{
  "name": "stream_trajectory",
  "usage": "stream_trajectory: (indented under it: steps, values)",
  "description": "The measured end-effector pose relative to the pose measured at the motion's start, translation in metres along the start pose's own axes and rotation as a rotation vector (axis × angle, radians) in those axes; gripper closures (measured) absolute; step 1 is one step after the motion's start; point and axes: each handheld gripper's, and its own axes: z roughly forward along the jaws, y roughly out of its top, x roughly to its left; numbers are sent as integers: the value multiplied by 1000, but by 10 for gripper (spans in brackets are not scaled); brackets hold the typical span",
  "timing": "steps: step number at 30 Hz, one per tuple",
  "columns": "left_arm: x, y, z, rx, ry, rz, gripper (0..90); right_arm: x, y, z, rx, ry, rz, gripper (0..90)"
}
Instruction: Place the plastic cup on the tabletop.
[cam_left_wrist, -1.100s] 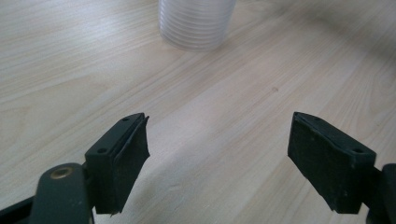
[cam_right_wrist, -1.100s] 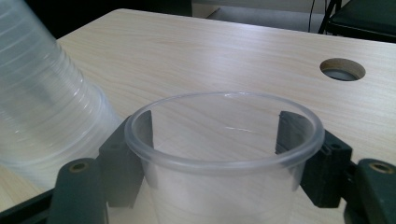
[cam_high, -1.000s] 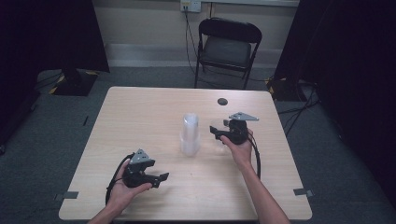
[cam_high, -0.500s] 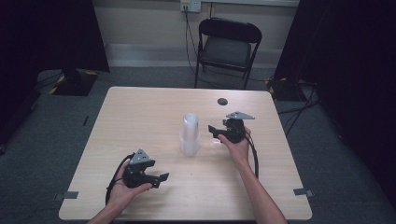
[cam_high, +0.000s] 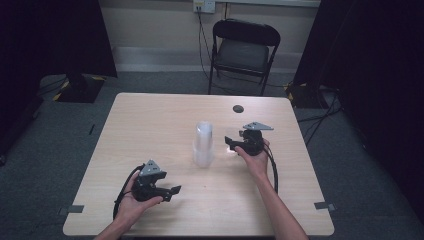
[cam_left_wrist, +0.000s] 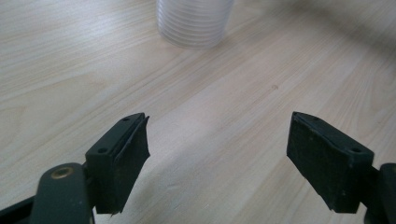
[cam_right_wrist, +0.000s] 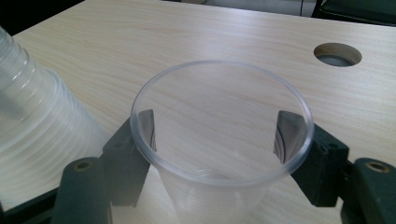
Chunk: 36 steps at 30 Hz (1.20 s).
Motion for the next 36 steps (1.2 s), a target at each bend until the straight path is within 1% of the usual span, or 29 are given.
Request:
stream_trajectory:
  steps: [2, 3, 6, 7, 13, 18, 22, 23, 24, 27, 29, 31, 34, 35, 36]
  values:
    - [0, 0, 0, -1, 0, 0, 207, 1, -1, -2, 4, 1, -7, 289]
    - [0, 0, 0, -3, 1, 1, 207, 3, -1, -4, 13, -1, -18, 289]
    - [0, 0, 0, -3, 1, 0, 208, 4, -2, -6, 16, -5, -26, 289]
    - [1, 0, 0, -3, 2, -2, 208, 6, -4, -8, 16, -7, -46, 288]
    - [3, 0, 0, -5, 3, -11, 209, 7, -8, -12, 21, -6, -57, 286]
    - [5, 0, 0, -4, 3, -7, 216, 5, -11, -17, 25, 2, -63, 284]
    - [6, 0, -1, -10, 5, -15, 216, 5, -14, -19, 22, 13, -63, 283]
    - [7, 0, -1, -12, 8, -15, 216, 5, -14, -19, 21, 25, -72, 282]
    - [7, 0, -1, -12, 9, -17, 216, 6, -15, -19, 22, 26, -77, 281]
    - [8, 0, -2, -11, 10, -18, 216, 6, -15, -20, 32, 31, -74, 274]
    - [8, -1, -2, -19, 10, -22, 216, 6, -17, -19, 51, 40, -69, 248]
    - [9, -1, -2, -19, 11, -23, 216, 6, -18, -19, 54, 40, -68, 244]
    - [9, -1, -2, -19, 11, -28, 216, 4, -21, -18, 61, 54, -51, 231]
    - [9, 0, -2, -16, 9, -28, 215, 4, -22, -18, 62, 75, -49, 196]
    - [9, 0, -3, -17, 7, -31, 215, 4, -22, -18, 62, 75, -49, 196]
